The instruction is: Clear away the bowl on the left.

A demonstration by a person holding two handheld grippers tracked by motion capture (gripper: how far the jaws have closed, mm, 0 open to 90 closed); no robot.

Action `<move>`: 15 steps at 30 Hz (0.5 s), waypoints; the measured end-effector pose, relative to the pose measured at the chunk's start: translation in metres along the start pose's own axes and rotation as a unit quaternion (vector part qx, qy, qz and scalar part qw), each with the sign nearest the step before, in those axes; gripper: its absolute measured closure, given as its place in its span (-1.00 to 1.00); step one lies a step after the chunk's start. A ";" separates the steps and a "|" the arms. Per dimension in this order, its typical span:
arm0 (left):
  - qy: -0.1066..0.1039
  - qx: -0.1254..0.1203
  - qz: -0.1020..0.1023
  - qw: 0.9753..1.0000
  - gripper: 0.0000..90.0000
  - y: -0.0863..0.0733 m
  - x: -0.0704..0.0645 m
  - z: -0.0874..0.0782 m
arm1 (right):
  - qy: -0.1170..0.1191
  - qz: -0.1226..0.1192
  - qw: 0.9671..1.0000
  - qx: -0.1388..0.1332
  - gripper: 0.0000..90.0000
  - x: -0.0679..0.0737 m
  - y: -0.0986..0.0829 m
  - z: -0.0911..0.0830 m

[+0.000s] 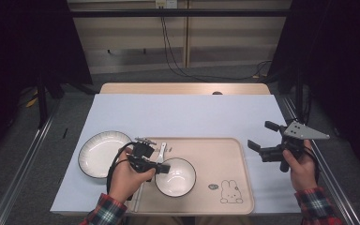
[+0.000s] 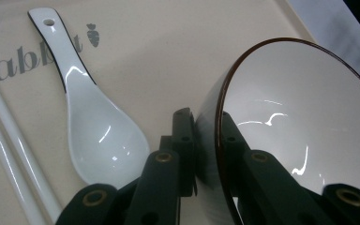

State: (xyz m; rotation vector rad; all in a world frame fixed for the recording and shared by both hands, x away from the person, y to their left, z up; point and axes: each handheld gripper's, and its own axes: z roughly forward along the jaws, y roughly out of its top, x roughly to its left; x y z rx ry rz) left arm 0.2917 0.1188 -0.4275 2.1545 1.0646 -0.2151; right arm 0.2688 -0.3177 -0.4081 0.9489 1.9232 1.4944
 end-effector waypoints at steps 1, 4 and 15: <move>0.001 0.002 0.003 1.000 0.82 -0.001 0.000 0.001 | 0.001 0.000 1.000 0.001 -1.00 0.000 0.000 0.000; -0.001 0.004 -0.001 1.000 0.82 -0.003 0.001 0.003 | 0.005 0.001 1.000 0.004 -1.00 0.000 0.000 -0.001; 0.004 0.011 0.006 1.000 0.82 -0.008 0.002 0.007 | 0.000 0.001 1.000 0.004 -1.00 0.000 0.000 -0.001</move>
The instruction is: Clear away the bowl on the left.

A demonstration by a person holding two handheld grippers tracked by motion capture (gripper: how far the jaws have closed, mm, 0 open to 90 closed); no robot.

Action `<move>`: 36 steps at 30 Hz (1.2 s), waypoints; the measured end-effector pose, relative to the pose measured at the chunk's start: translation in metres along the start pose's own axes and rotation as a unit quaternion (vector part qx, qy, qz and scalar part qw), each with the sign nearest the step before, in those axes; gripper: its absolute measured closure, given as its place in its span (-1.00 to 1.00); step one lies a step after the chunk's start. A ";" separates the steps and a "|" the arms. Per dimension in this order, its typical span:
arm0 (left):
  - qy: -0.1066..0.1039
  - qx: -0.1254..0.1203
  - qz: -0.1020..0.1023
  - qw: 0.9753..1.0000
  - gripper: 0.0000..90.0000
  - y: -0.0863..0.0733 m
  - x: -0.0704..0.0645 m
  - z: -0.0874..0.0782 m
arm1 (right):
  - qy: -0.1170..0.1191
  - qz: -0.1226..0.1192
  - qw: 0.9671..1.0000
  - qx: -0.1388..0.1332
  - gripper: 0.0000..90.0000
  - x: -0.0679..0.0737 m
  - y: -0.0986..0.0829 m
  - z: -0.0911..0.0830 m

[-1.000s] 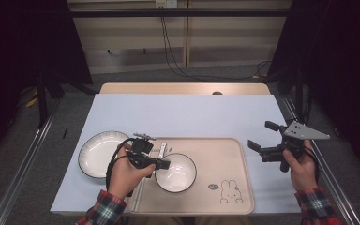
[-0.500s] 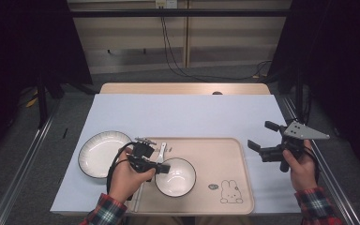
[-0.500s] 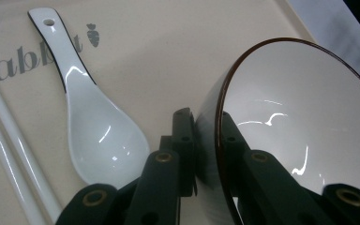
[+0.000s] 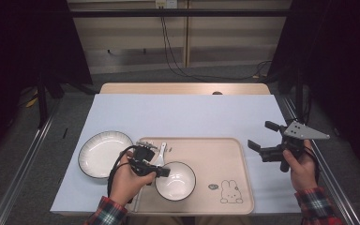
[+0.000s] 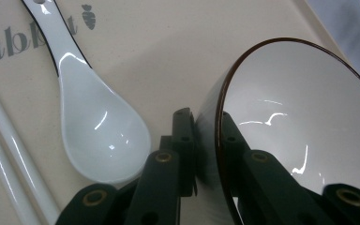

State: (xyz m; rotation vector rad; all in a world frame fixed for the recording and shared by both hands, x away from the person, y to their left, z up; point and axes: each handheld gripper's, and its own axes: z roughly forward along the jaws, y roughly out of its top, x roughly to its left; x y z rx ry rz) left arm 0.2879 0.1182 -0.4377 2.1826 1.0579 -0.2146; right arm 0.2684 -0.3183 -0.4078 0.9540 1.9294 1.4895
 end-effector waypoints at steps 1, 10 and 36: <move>0.000 0.000 -0.003 1.000 0.82 -0.001 0.000 0.001 | 0.003 0.000 1.000 0.000 -1.00 0.000 0.000 0.000; 0.000 0.002 -0.003 1.000 0.82 -0.005 0.001 0.002 | -0.003 0.000 1.000 -0.001 -1.00 0.000 0.000 0.000; 0.006 -0.002 0.010 1.000 0.80 -0.011 0.004 0.000 | -0.003 -0.001 1.000 -0.001 -1.00 0.001 0.000 0.000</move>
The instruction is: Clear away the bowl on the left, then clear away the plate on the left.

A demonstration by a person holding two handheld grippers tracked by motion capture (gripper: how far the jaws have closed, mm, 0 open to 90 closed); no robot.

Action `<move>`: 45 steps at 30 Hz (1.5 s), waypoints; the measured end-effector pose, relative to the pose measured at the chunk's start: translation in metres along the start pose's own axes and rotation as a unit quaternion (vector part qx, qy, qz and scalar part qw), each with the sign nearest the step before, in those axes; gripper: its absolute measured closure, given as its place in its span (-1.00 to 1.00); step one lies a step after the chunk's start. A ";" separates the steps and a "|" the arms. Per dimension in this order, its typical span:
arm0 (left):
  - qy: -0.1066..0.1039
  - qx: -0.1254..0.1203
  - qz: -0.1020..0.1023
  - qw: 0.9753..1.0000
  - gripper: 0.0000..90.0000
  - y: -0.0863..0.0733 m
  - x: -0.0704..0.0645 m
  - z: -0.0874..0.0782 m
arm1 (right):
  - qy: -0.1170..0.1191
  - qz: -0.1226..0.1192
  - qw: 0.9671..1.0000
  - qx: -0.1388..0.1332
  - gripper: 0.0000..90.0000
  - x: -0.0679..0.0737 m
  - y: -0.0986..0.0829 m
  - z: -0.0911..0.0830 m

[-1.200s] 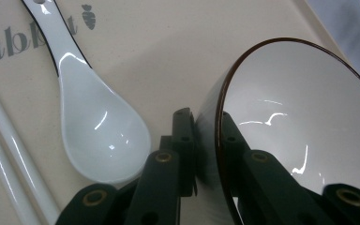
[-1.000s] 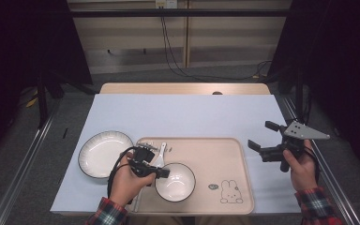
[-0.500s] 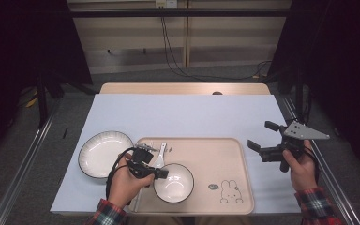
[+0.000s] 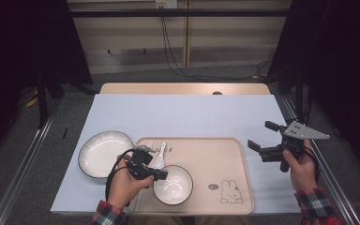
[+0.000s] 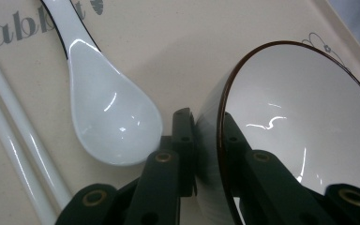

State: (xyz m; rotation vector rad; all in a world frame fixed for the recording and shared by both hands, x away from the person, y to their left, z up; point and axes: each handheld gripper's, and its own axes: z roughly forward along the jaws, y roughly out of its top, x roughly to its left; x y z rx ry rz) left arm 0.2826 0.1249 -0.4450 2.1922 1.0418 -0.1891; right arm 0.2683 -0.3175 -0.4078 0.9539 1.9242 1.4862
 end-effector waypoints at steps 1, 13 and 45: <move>0.000 0.000 -0.001 1.000 0.80 0.000 0.000 0.000 | 0.000 -0.002 1.000 0.003 -1.00 0.000 0.000 0.000; -0.011 -0.010 -0.004 1.000 0.77 0.000 0.002 0.000 | 0.003 -0.004 1.000 0.002 -1.00 0.000 0.000 0.001; 0.046 -0.110 -0.007 0.993 -0.64 0.017 0.019 -0.045 | 0.006 -0.004 1.000 0.004 -1.00 0.002 0.000 0.002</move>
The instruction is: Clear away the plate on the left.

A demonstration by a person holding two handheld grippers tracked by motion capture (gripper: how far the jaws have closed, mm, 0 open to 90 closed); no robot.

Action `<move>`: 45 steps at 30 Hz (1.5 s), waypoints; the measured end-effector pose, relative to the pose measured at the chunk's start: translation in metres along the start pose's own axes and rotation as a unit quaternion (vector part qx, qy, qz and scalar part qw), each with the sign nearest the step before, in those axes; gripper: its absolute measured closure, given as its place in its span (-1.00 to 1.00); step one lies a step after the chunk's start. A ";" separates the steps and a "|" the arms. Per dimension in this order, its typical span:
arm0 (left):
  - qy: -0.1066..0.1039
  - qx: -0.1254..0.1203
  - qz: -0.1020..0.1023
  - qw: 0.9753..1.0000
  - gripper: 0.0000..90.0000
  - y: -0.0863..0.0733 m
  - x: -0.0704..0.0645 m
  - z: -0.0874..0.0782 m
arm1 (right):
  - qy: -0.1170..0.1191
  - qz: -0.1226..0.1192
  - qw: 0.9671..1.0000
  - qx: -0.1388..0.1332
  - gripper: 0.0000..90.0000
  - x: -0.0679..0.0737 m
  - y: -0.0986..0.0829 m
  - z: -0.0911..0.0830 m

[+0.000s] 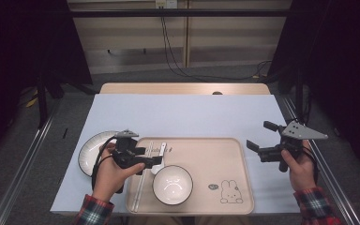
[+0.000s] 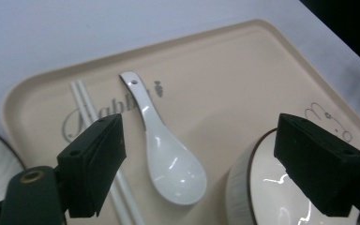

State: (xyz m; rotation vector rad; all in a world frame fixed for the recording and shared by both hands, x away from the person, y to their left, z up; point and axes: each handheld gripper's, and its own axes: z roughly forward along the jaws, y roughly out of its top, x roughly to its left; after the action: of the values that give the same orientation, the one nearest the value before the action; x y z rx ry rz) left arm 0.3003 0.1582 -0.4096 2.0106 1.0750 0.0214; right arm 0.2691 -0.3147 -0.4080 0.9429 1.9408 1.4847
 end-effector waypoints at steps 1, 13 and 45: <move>0.005 -0.002 0.001 1.000 -0.65 0.000 0.002 -0.002 | 0.001 -0.001 1.000 -0.001 -1.00 0.000 0.000 0.000; 0.044 -0.015 -0.018 0.999 -0.67 -0.007 0.025 -0.017 | -0.005 -0.002 1.000 -0.002 -1.00 0.001 0.000 0.001; 0.119 -0.022 -0.073 0.990 -0.68 -0.033 0.082 -0.052 | -0.003 -0.004 1.000 0.003 -1.00 0.000 -0.001 0.002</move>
State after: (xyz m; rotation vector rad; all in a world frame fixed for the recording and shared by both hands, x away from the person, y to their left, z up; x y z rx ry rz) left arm 0.3101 0.2585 -0.4266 1.9186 1.3586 0.2122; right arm 0.2705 -0.3139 -0.4094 0.9408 1.9425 1.4715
